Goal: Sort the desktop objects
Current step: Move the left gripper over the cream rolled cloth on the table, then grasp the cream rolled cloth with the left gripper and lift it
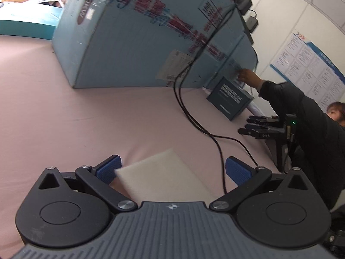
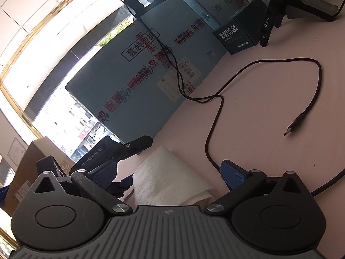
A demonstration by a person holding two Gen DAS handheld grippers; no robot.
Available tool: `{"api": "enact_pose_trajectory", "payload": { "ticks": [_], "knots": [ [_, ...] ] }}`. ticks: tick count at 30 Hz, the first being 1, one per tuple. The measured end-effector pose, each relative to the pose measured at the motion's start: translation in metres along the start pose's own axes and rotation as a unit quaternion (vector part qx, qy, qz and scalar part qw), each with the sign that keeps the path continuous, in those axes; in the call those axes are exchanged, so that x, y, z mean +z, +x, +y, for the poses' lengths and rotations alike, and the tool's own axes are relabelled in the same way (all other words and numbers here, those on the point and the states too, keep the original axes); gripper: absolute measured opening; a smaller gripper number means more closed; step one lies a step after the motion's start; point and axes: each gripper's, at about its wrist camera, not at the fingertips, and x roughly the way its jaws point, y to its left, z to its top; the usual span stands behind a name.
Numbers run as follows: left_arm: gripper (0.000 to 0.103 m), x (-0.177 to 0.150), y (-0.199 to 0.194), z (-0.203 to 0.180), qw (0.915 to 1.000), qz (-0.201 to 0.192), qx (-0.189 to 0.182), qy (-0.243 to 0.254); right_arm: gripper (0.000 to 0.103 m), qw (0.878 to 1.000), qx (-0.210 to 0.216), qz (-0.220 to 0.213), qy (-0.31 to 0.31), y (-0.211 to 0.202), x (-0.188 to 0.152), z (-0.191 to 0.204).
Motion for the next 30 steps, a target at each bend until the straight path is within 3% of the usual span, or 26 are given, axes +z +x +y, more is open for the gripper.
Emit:
{"api": "enact_pose_trajectory", "payload": {
  "ticks": [5, 9, 13, 19, 25, 30],
  "knots": [
    [0.094, -0.006, -0.001, -0.009, 0.9996, -0.002, 0.025, 0.013, 0.103, 1.0, -0.007, -0.005, -0.004, 0.0, 0.0, 0.0],
    [0.071, -0.01, -0.004, -0.013, 0.9978, -0.009, 0.062, 0.021, 0.103, 0.999, -0.03, -0.04, 0.012, -0.008, 0.003, -0.006],
    [0.045, -0.015, -0.007, -0.018, 0.9933, -0.016, 0.107, 0.04, 0.103, 0.999, -0.027, -0.027, 0.009, -0.011, 0.005, -0.008],
    [0.038, -0.017, -0.011, -0.013, 0.9923, -0.015, 0.114, 0.046, 0.101, 0.999, -0.009, 0.017, 0.05, -0.042, 0.001, -0.012],
    [0.038, -0.018, -0.01, -0.017, 0.9905, -0.013, 0.123, 0.06, 0.101, 0.992, -0.022, 0.117, 0.04, -0.046, 0.001, 0.0],
    [0.038, -0.018, -0.011, -0.015, 0.9914, -0.013, 0.117, 0.056, 0.101, 0.992, -0.038, 0.12, 0.025, -0.025, 0.004, 0.004]
  ]
}}
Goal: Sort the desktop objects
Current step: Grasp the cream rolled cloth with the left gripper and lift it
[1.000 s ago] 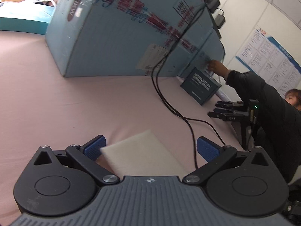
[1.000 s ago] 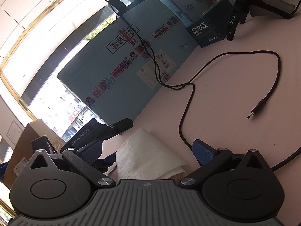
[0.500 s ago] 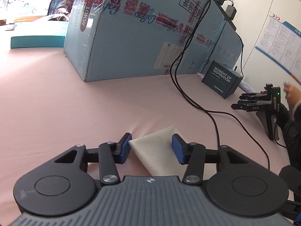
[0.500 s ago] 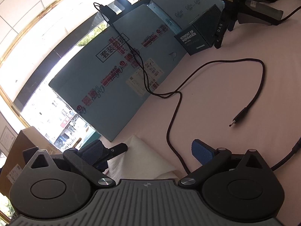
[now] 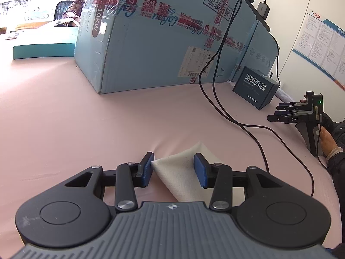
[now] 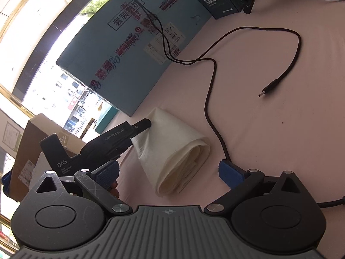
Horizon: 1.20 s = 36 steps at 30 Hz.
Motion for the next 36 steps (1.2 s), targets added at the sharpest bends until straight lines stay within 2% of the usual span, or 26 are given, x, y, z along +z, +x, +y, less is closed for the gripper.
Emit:
{"api": "enact_pose_trajectory", "payload": {
  "ticks": [9, 13, 14, 15, 16, 18, 19, 20, 21, 22, 25, 30, 32, 33, 34, 36],
  "knots": [
    [0.038, 0.0, -0.002, 0.003, 0.9999, 0.001, -0.009, -0.005, 0.102, 0.997, -0.025, 0.006, -0.077, 0.035, 0.012, 0.013],
    [0.038, 0.0, -0.003, 0.005, 0.9999, 0.002, -0.015, -0.008, 0.1, 0.99, -0.006, 0.007, -0.14, 0.038, 0.006, 0.014],
    [0.038, 0.0, -0.003, 0.005, 0.9998, 0.003, -0.015, -0.008, 0.095, 0.987, -0.004, 0.002, -0.158, 0.038, 0.003, 0.014],
    [0.038, 0.0, -0.002, 0.005, 0.9998, 0.003, -0.015, -0.008, 0.083, 0.985, -0.002, -0.003, -0.173, 0.037, 0.001, 0.013],
    [0.038, 0.0, -0.002, 0.005, 0.9999, 0.003, -0.015, -0.007, 0.078, 0.986, -0.003, -0.006, -0.168, 0.036, 0.001, 0.011],
    [0.038, 0.0, -0.002, 0.005, 0.9998, 0.003, -0.016, -0.008, 0.051, 0.99, 0.003, -0.007, -0.144, 0.034, 0.006, 0.003],
    [0.038, 0.0, -0.002, 0.005, 0.9998, 0.002, -0.016, -0.009, 0.046, 0.991, 0.01, -0.005, -0.132, 0.034, 0.008, -0.001],
    [0.038, 0.0, -0.003, 0.005, 0.9998, 0.002, -0.016, -0.009, 0.036, 0.993, 0.023, 0.002, -0.117, 0.034, 0.01, -0.006],
    [0.038, 0.0, -0.003, 0.005, 0.9998, 0.002, -0.017, -0.01, 0.019, 0.994, 0.05, 0.023, -0.098, 0.037, 0.012, -0.011],
    [0.038, 0.0, -0.003, 0.006, 0.9998, 0.002, -0.017, -0.01, 0.014, 0.993, 0.074, 0.042, -0.08, 0.04, 0.013, -0.016],
    [0.038, 0.0, -0.002, 0.007, 0.9997, 0.002, -0.02, -0.014, 0.011, 0.992, 0.1, 0.053, -0.052, 0.042, 0.014, -0.022],
    [0.039, 0.002, -0.007, 0.019, 0.9982, 0.005, -0.046, -0.038, 0.009, 0.988, 0.113, 0.033, -0.097, 0.034, 0.013, -0.01],
    [0.044, 0.003, -0.011, 0.026, 0.9967, 0.01, -0.063, -0.05, 0.009, 0.983, 0.129, 0.026, -0.128, 0.027, 0.014, -0.005],
    [0.053, 0.004, -0.013, 0.03, 0.9958, 0.012, -0.071, -0.056, 0.008, 0.979, 0.139, 0.024, -0.146, 0.023, 0.015, -0.004],
    [0.066, 0.006, -0.015, 0.034, 0.995, 0.014, -0.079, -0.059, 0.008, 0.975, 0.147, 0.025, -0.164, 0.018, 0.018, -0.002],
    [0.084, 0.008, -0.017, 0.038, 0.9931, 0.019, -0.096, -0.065, 0.008, 0.967, 0.165, 0.034, -0.19, 0.01, 0.022, -0.002]
  ]
}}
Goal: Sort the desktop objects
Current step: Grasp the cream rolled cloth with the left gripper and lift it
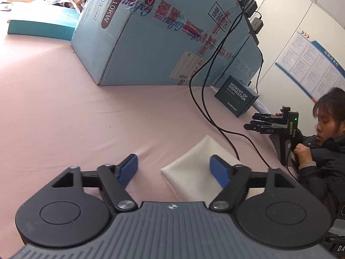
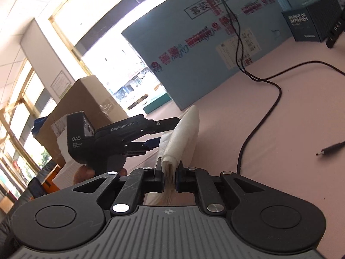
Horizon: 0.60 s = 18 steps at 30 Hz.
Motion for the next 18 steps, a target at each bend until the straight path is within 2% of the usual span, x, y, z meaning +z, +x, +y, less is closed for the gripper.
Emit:
{"api": "enact_pose_trajectory", "payload": {
  "ticks": [5, 8, 10, 14, 17, 18],
  "knots": [
    [0.085, 0.003, -0.001, 0.006, 0.9993, 0.015, -0.031, -0.01, 0.008, 0.998, 0.054, 0.015, -0.021, -0.017, 0.002, -0.004],
    [0.085, 0.001, 0.005, 0.003, 0.9932, 0.055, -0.101, -0.017, 0.008, 0.996, 0.088, 0.019, -0.009, -0.021, -0.002, -0.011],
    [0.085, -0.001, 0.007, -0.001, 0.9914, 0.066, -0.113, -0.012, 0.008, 0.996, 0.088, 0.021, -0.004, -0.02, -0.003, -0.013],
    [0.082, -0.004, 0.011, -0.008, 0.9871, 0.088, -0.134, -0.002, 0.008, 0.999, 0.042, 0.027, 0.014, -0.014, -0.001, -0.017],
    [0.062, -0.007, 0.006, -0.011, 0.9906, 0.083, -0.109, 0.004, 0.009, 0.999, -0.014, 0.034, 0.028, -0.009, 0.001, -0.02],
    [0.05, -0.007, 0.005, -0.009, 0.992, 0.08, -0.097, 0.001, 0.009, 0.998, -0.031, 0.035, 0.035, -0.007, 0.001, -0.021]
  ]
}}
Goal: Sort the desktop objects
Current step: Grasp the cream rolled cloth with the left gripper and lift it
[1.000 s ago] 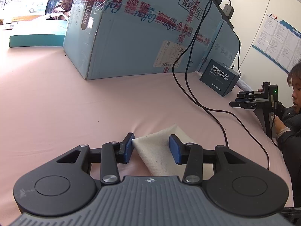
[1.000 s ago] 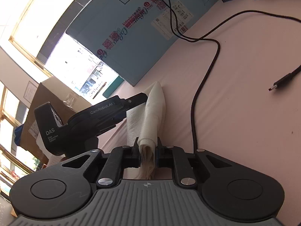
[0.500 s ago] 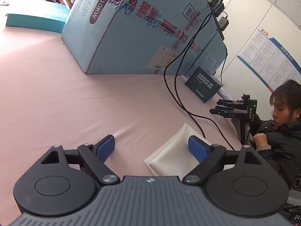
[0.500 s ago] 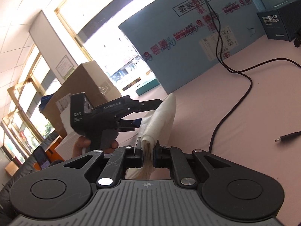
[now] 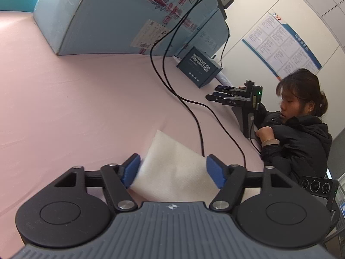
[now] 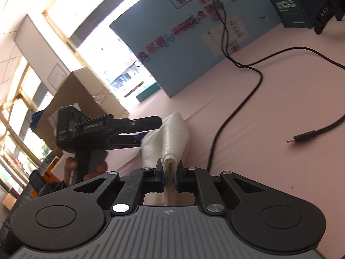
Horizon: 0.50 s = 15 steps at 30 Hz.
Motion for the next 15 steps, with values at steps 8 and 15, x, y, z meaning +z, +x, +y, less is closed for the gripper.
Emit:
{"api": "enact_pose_trajectory", "payload": {
  "ticks": [8, 15],
  "knots": [
    [0.018, -0.005, -0.012, 0.003, 0.9986, -0.016, 0.05, -0.006, 0.009, 0.998, -0.062, -0.015, -0.023, 0.003, -0.002, 0.013],
    [0.008, -0.011, -0.047, -0.008, 0.9977, -0.051, 0.044, 0.002, 0.009, 0.994, -0.074, -0.044, -0.062, -0.002, 0.0, 0.039]
  ]
}}
